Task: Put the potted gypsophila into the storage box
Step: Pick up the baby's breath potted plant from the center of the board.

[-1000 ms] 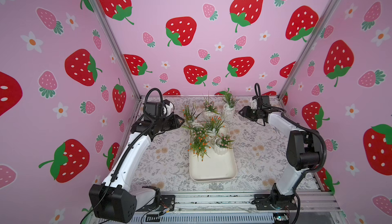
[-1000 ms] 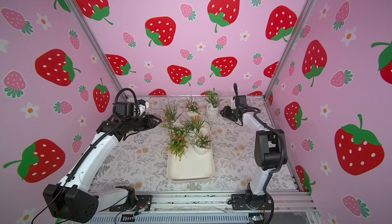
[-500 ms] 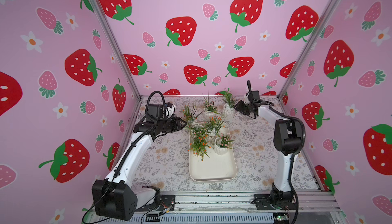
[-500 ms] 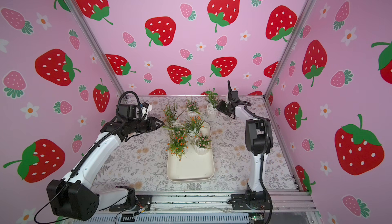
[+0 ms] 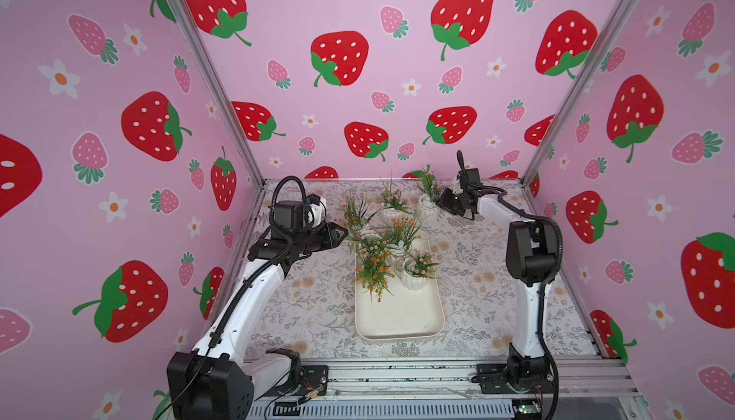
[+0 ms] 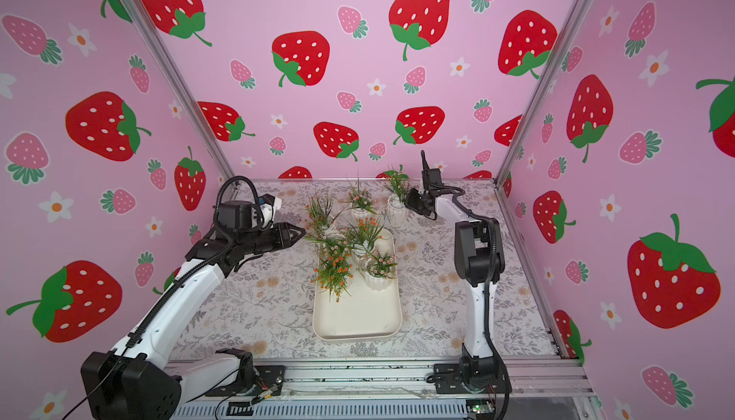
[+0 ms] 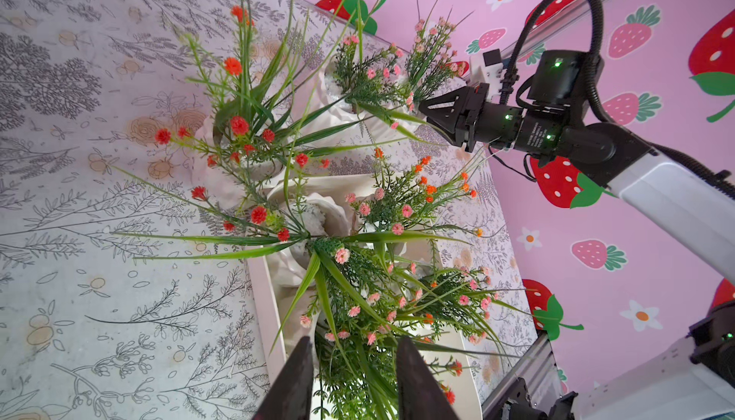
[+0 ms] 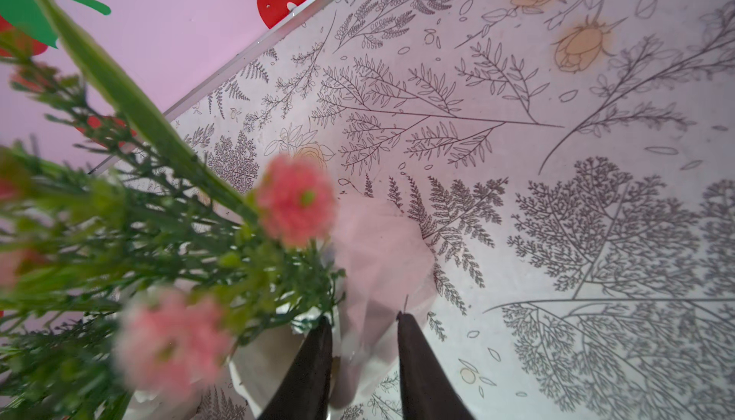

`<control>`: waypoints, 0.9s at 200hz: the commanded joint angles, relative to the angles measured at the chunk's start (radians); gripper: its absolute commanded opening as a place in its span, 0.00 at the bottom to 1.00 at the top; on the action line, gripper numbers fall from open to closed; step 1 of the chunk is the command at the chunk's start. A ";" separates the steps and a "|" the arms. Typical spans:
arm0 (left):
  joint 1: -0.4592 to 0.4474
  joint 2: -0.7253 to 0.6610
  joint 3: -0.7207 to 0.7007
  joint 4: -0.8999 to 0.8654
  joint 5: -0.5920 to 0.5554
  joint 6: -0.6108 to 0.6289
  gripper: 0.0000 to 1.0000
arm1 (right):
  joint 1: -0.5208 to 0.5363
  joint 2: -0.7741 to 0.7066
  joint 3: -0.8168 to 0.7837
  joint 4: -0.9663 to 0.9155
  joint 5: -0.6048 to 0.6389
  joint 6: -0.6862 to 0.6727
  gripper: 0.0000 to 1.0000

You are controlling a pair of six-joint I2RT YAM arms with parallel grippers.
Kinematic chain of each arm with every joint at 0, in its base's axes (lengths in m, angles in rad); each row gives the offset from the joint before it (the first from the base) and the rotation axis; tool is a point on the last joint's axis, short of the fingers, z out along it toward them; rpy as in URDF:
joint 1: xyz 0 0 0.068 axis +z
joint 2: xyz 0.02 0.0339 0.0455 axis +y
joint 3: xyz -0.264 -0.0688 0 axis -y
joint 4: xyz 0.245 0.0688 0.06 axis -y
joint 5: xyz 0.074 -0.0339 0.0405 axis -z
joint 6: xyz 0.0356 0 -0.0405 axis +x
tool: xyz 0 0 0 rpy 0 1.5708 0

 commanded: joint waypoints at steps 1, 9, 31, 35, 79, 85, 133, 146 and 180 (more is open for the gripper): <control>-0.005 -0.030 -0.028 0.074 -0.021 0.031 0.38 | 0.009 0.012 0.025 -0.053 0.022 -0.015 0.27; -0.007 -0.032 -0.032 0.080 -0.021 0.031 0.38 | 0.011 0.009 0.025 -0.062 0.029 -0.022 0.26; -0.008 -0.029 -0.030 0.076 -0.020 0.036 0.38 | 0.015 -0.001 0.019 -0.089 0.039 -0.038 0.25; -0.008 -0.028 -0.029 0.075 -0.019 0.036 0.38 | 0.015 -0.004 0.020 -0.092 0.040 -0.043 0.25; -0.006 -0.015 -0.011 0.028 -0.056 0.044 0.38 | 0.023 -0.020 0.025 -0.150 0.086 -0.099 0.20; -0.006 -0.014 -0.009 0.025 -0.056 0.046 0.38 | 0.022 -0.015 0.029 -0.158 0.085 -0.104 0.20; -0.006 -0.009 0.001 0.001 -0.058 0.045 0.39 | 0.033 0.013 0.067 -0.230 0.141 -0.155 0.19; -0.006 -0.008 0.001 0.002 -0.055 0.046 0.39 | 0.035 0.010 0.068 -0.234 0.142 -0.161 0.16; -0.006 -0.002 0.003 -0.006 -0.061 0.042 0.39 | 0.041 -0.030 0.043 -0.219 0.140 -0.168 0.08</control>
